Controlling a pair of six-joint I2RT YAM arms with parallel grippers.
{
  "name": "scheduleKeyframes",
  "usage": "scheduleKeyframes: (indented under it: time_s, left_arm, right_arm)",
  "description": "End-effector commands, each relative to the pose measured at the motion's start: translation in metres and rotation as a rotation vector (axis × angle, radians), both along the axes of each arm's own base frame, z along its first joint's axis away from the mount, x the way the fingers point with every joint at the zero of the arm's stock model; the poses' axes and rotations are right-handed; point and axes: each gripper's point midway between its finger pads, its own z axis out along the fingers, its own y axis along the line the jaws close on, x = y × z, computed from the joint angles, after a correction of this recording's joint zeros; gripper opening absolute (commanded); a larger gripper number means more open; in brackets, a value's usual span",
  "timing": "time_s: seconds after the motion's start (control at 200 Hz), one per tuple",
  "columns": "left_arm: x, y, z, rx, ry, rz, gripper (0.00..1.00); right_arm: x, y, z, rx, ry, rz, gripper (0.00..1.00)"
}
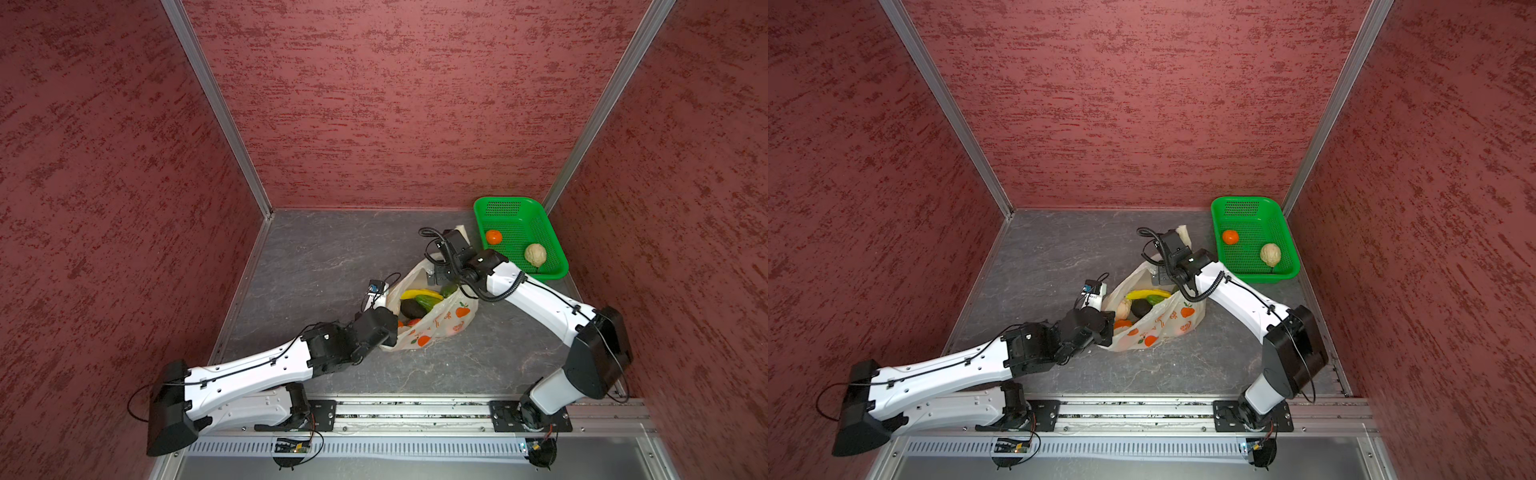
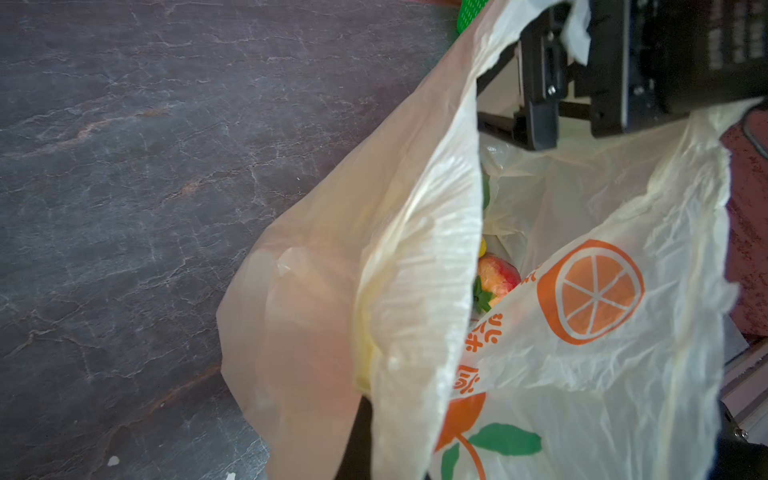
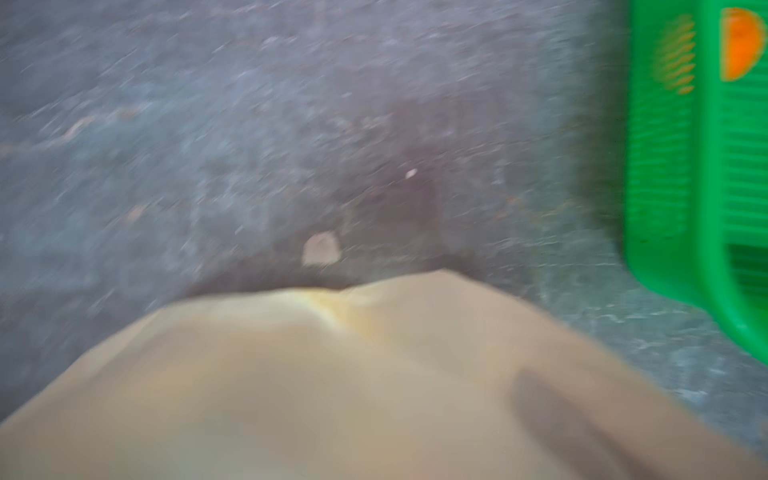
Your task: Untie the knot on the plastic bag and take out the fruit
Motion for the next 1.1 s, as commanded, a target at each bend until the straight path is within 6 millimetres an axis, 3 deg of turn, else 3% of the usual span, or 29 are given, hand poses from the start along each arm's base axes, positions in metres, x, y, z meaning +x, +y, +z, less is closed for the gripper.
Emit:
scheduleKeyframes:
  time_s: [0.0,0.195,0.451,0.586,0.741,0.927,1.092]
  left_arm:
    - [0.01,-0.001,0.022,-0.043,-0.037,0.046,0.0]
    - [0.015,0.007,0.024,-0.076,-0.004,0.078,0.0]
    - [0.019,0.004,0.018,-0.07,0.033,0.077,0.0]
    - [0.019,0.007,0.017,-0.072,0.045,0.092,0.0]
    - [0.017,0.014,0.017,-0.082,0.053,0.112,0.0]
    - [0.002,0.013,0.0,-0.074,0.088,0.08,0.0]
    - [-0.021,0.024,-0.027,0.013,0.12,0.071,0.0]
  right_arm:
    - [-0.043,0.014,0.012,0.063,0.071,0.122,0.98]
    - [-0.076,0.023,0.02,0.084,0.079,0.167,0.98]
    - [-0.118,0.022,0.0,0.09,0.074,0.174,0.98]
    - [-0.151,0.012,-0.023,0.042,0.09,0.182,0.98]
    - [-0.183,-0.006,-0.063,-0.037,0.118,0.192,0.98]
    - [-0.195,-0.011,-0.104,-0.091,0.179,0.203,0.99]
    - [-0.197,-0.001,-0.119,-0.098,0.223,0.2,0.98]
